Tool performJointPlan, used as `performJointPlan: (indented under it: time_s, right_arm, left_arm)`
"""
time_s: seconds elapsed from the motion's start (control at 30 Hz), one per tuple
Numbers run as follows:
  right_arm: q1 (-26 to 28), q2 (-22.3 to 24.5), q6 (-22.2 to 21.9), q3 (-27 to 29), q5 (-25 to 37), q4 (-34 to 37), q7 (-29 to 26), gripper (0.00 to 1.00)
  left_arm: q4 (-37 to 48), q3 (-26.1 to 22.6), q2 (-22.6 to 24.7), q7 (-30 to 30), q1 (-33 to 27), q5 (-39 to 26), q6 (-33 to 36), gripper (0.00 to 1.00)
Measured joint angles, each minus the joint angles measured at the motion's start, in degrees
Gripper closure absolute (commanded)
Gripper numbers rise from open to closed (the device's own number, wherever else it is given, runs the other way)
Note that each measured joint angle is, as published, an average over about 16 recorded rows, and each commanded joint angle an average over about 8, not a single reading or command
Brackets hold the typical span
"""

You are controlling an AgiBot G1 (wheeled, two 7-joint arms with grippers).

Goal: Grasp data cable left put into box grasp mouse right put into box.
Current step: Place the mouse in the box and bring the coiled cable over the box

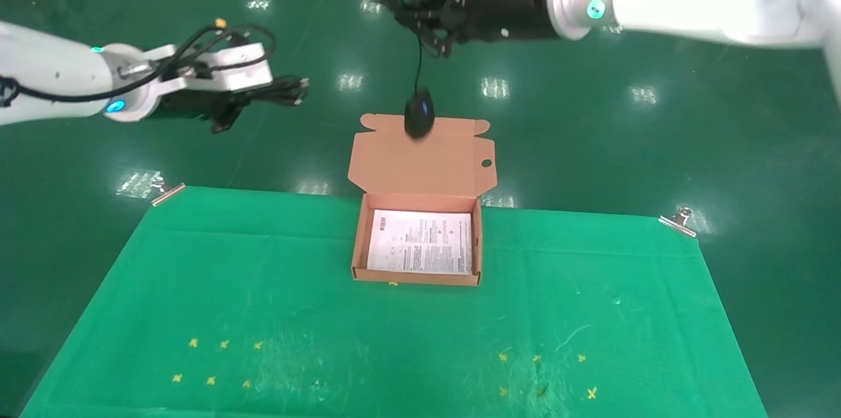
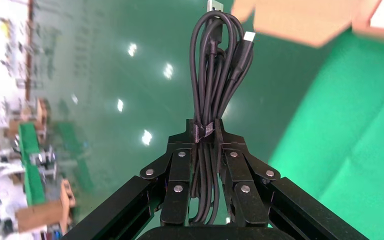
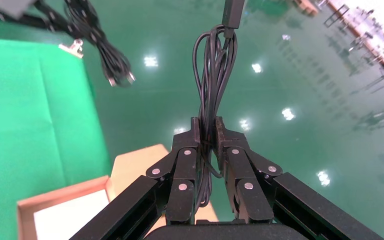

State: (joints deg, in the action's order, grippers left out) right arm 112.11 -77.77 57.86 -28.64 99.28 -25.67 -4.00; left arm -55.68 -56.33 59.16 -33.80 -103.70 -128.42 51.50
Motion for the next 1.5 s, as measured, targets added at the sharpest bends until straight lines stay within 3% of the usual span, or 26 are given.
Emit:
performJointPlan:
  time_s: [0.67, 1.1, 1.5]
  right_arm:
    - [-7.92, -0.66, -4.05, -13.84, -7.23, -4.96, -6.42, 1.00]
    - [-10.76, -0.76, -11.65, -26.48, -14.22, -9.43, -11.20, 1.00]
    - [-13.42, -0.70, -18.70, -38.47, -16.58, -6.65, -11.66, 1.00]
  left_arm:
    - [-13.90, -1.86, -6.40, -16.11, 2.93, -11.51, 12.55, 1.00]
    - [-16.34, -1.89, -6.98, -18.09, 3.49, -12.67, 13.62, 1.00]
    - [-16.51, -1.89, -7.01, -18.23, 3.53, -12.76, 13.69, 1.00]
